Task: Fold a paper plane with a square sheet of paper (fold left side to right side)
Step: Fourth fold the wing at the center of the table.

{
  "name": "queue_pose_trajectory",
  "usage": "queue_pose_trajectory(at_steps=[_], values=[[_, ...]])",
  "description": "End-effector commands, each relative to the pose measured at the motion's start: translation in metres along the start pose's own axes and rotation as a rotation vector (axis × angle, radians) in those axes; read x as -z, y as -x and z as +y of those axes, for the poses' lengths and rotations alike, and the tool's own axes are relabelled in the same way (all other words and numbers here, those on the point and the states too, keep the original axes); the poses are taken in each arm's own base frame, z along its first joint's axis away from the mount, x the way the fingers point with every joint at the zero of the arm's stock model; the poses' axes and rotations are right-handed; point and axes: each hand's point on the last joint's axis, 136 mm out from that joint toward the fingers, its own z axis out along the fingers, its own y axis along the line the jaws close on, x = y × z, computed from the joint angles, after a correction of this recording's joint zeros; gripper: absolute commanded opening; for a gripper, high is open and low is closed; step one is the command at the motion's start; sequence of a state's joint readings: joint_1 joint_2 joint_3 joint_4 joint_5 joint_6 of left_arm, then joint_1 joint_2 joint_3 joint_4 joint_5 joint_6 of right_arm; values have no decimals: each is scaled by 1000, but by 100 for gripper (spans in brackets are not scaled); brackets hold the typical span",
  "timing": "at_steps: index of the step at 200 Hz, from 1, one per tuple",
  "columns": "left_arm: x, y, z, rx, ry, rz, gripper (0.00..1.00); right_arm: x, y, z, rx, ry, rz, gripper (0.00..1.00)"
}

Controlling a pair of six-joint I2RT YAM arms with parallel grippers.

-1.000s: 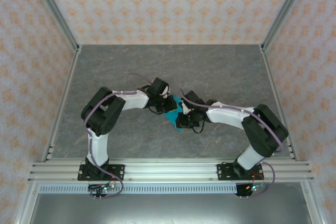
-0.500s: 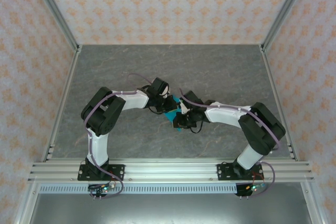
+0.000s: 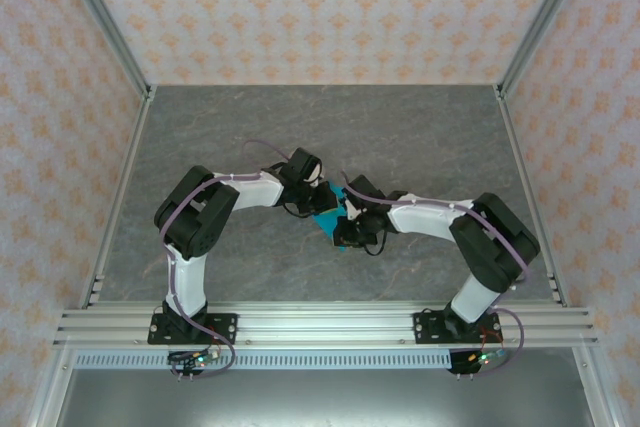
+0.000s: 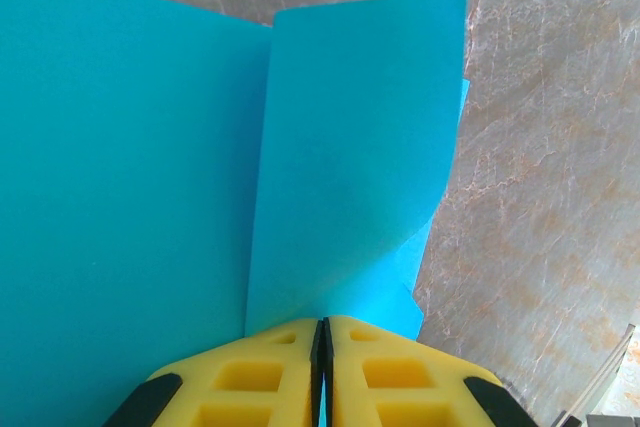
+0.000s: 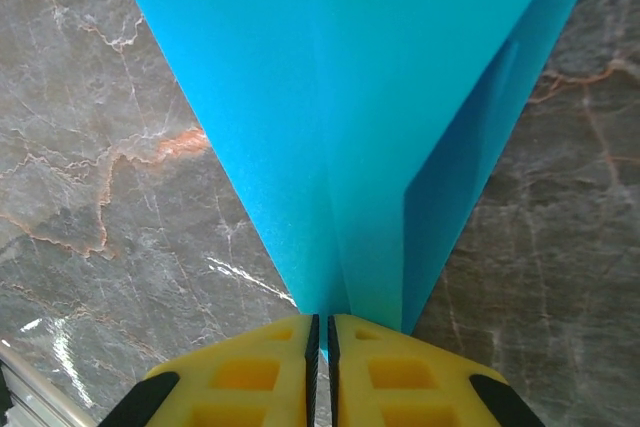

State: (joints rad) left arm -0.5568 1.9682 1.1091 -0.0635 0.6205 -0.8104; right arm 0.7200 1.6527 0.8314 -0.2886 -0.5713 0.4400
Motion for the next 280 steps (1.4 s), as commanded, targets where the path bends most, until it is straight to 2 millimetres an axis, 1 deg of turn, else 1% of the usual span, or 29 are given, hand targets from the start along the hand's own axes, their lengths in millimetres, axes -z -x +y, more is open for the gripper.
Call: queue_pose_trajectory(at_steps=[1,36,78,106,133,168,186,197,214,230,253,269,280], values=[[-3,-10,24,11,102,17,13,-4,-8,-13,0,-67,33,14],[-3,-9,24,11,103,15,13,-9,-17,-13,-26,-30,57,14],[-3,-9,24,9,104,16,13,-14,-26,-8,-79,43,71,14],[-3,-9,23,8,105,14,13,-16,-41,-22,-117,18,90,14],[-4,-9,25,9,109,16,12,-13,-58,-37,-135,-22,113,14],[-3,-9,25,8,114,14,12,-5,-77,-40,-121,-19,166,13],[-3,-9,25,8,115,15,12,0,-81,-41,-106,-25,181,13],[-2,-9,24,6,114,14,12,5,-78,-35,-92,-13,171,13],[-2,-9,24,6,112,15,12,16,-66,-18,-60,37,125,13],[-2,-9,23,5,110,14,12,32,-49,2,-29,95,48,13],[-1,-8,23,5,108,12,12,49,-19,21,-45,183,-78,11],[-1,-8,21,5,103,11,12,51,-3,29,-60,220,-124,10],[0,-8,21,4,103,11,12,47,5,25,-74,192,-142,7]])
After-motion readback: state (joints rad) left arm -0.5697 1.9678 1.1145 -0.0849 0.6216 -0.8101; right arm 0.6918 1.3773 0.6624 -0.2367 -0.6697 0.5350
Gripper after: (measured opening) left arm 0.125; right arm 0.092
